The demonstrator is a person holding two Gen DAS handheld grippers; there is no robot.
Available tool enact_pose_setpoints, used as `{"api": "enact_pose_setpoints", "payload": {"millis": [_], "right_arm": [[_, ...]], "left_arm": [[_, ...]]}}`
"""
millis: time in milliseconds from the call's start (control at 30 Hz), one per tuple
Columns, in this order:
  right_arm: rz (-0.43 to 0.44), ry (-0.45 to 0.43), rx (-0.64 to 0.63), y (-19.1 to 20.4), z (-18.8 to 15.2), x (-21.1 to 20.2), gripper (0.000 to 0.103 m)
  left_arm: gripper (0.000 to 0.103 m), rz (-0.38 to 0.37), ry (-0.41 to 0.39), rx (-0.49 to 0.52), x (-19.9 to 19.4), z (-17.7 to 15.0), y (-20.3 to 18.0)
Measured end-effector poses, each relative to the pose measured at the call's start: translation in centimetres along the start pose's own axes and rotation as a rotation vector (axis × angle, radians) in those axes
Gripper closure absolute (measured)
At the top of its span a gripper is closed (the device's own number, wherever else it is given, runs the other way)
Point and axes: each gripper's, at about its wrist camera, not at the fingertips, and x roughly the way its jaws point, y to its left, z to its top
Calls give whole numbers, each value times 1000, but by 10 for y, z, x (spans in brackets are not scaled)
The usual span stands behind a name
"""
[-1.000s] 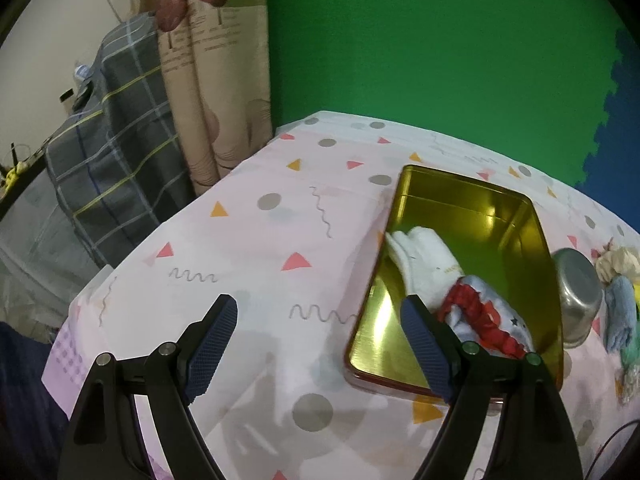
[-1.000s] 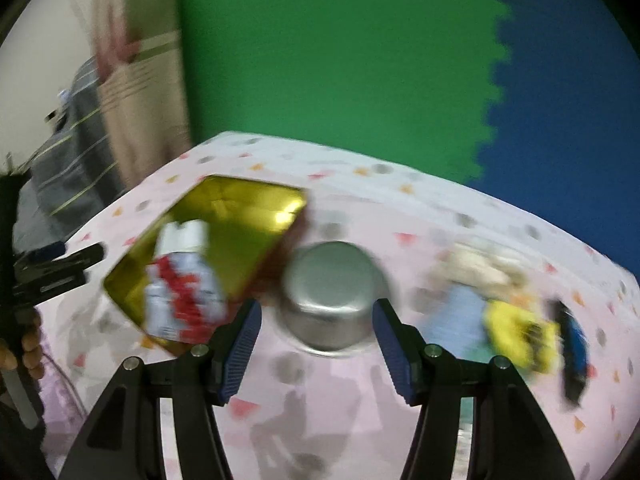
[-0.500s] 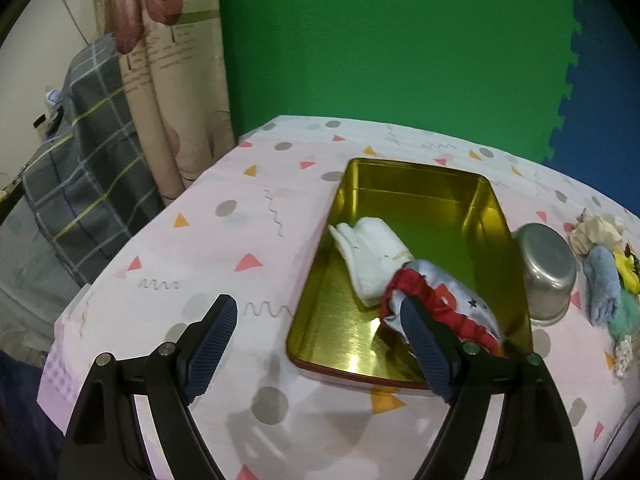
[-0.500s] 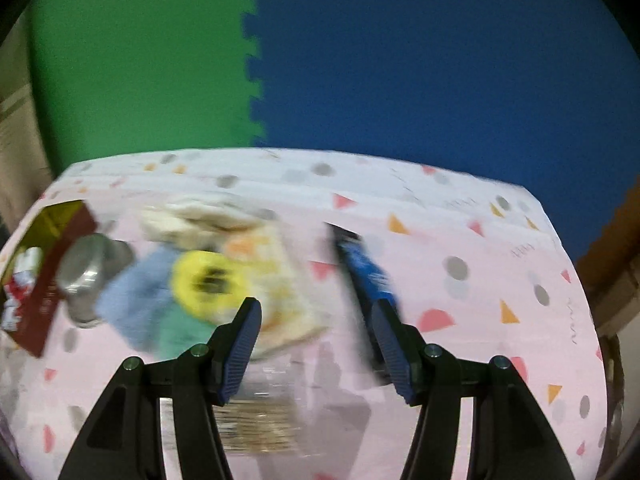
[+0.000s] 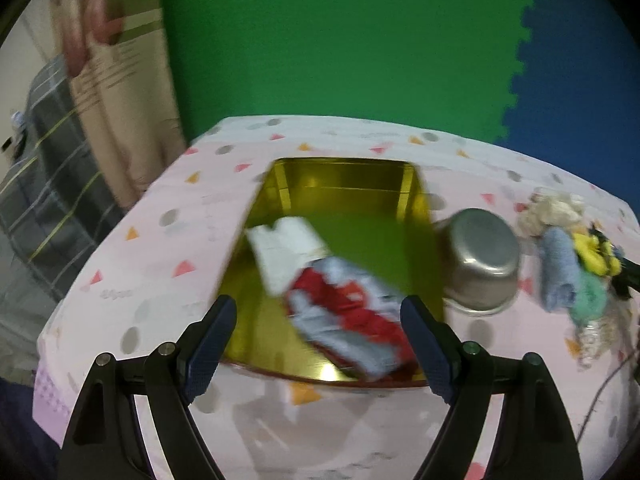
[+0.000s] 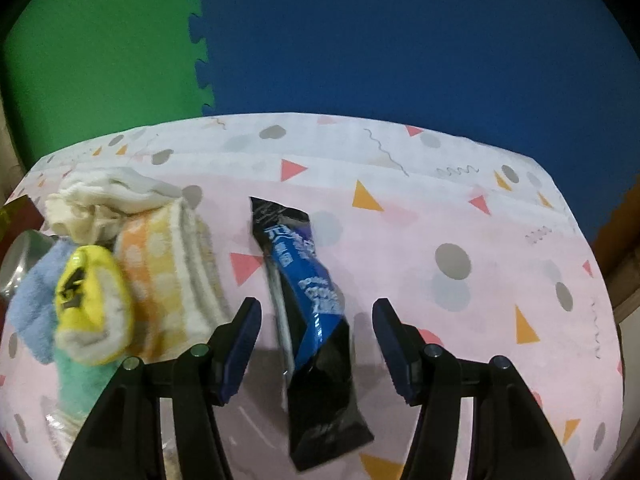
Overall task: Organize soft objects
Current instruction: 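Grasp the black-and-blue snack packet with the right gripper while the left moves to the blue towel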
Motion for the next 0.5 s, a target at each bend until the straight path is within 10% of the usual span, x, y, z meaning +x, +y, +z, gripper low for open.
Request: {"api": "enact_pose_setpoints", "payload": {"millis": [500], "right_arm": [[24, -11, 21, -7, -5, 12, 54]], "left_arm": [[22, -227, 2, 202, 6, 12, -133]]}}
